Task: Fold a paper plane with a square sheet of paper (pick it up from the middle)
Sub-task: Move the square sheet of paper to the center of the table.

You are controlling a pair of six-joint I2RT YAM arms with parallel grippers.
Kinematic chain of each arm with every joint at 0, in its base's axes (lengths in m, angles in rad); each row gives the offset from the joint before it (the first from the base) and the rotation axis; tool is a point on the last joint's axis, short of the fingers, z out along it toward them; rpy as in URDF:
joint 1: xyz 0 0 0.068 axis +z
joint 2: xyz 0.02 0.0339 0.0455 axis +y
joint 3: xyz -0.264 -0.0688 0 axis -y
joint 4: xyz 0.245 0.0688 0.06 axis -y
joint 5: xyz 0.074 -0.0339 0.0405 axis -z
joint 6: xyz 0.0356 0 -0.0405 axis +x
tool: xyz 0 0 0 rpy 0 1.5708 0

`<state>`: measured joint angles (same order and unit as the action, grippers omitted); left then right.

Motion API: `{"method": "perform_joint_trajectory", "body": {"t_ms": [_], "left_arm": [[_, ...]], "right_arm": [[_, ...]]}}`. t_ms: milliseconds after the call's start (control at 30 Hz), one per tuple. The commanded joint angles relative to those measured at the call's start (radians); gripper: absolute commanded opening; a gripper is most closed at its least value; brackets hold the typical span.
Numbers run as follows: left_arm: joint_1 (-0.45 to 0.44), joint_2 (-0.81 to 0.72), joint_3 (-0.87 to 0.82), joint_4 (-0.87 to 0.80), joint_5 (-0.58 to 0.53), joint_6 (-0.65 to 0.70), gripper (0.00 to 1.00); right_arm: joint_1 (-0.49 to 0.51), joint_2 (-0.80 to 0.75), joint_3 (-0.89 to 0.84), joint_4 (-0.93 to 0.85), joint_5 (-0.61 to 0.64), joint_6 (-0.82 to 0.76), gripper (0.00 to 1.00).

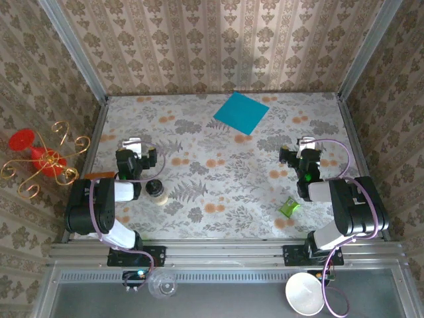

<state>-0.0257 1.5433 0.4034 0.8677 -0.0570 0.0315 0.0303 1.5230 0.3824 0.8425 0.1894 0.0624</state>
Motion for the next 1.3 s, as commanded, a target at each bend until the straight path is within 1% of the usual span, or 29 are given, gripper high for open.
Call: {"method": "perform_joint_trajectory", "body": {"t_ms": [0, 100, 300, 1000, 1067, 1100, 1133, 1200, 1233, 1267], "left_arm": [[0.001, 0.005, -0.005, 0.022, -0.001, 0.020, 1.00], [0.001, 0.005, -0.005, 0.022, -0.001, 0.020, 1.00], [0.008, 0.005, 0.000, 0.013, 0.035, 0.023, 1.00], [-0.002, -0.002, 0.004, 0.005, 0.036, 0.041, 1.00], [-0.016, -0.037, 0.008, -0.030, 0.035, 0.058, 1.00], [-0.029, -0.068, 0.014, -0.060, -0.003, 0.060, 1.00], [-0.040, -0.111, 0.038, -0.145, -0.029, 0.060, 1.00], [-0.053, -0.182, 0.111, -0.337, -0.015, 0.058, 1.00], [-0.058, -0.212, 0.140, -0.407, -0.014, 0.041, 1.00], [-0.060, -0.231, 0.157, -0.440, -0.007, 0.022, 1.00]], "right_arm": [[0.000, 0.005, 0.020, 0.020, -0.019, -0.008, 1.00], [-0.001, 0.005, 0.019, 0.018, -0.022, -0.006, 1.00], [-0.004, 0.004, 0.021, 0.013, -0.028, -0.004, 1.00], [-0.003, -0.006, 0.016, 0.022, -0.015, 0.001, 1.00], [-0.003, -0.057, 0.018, -0.023, -0.001, 0.003, 1.00], [0.000, -0.105, 0.020, -0.068, 0.006, 0.002, 1.00], [0.000, -0.167, 0.029, -0.130, 0.016, 0.008, 1.00], [0.000, -0.256, 0.047, -0.238, 0.034, 0.029, 1.00], [0.000, -0.295, 0.056, -0.277, 0.033, 0.042, 1.00], [0.000, -0.323, 0.067, -0.314, 0.025, 0.056, 1.00]]}}
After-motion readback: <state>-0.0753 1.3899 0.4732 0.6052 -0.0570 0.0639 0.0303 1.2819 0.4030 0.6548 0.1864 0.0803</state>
